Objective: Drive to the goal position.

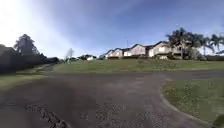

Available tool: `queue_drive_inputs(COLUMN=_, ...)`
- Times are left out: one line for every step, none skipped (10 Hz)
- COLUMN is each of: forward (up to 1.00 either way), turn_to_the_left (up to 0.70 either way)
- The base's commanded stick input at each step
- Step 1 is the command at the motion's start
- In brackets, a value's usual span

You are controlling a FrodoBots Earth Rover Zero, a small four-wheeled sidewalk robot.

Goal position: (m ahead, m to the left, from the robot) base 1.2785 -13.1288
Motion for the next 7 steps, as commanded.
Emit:
queue_drive_inputs(forward=1.0, turn_to_the_left=0.0)
queue_drive_inputs(forward=1.0, turn_to_the_left=0.0)
queue_drive_inputs(forward=1.0, turn_to_the_left=0.0)
queue_drive_inputs(forward=1.0, turn_to_the_left=0.0)
queue_drive_inputs(forward=1.0, turn_to_the_left=0.0)
queue_drive_inputs(forward=1.0, turn_to_the_left=0.0)
queue_drive_inputs(forward=1.0, turn_to_the_left=0.0)
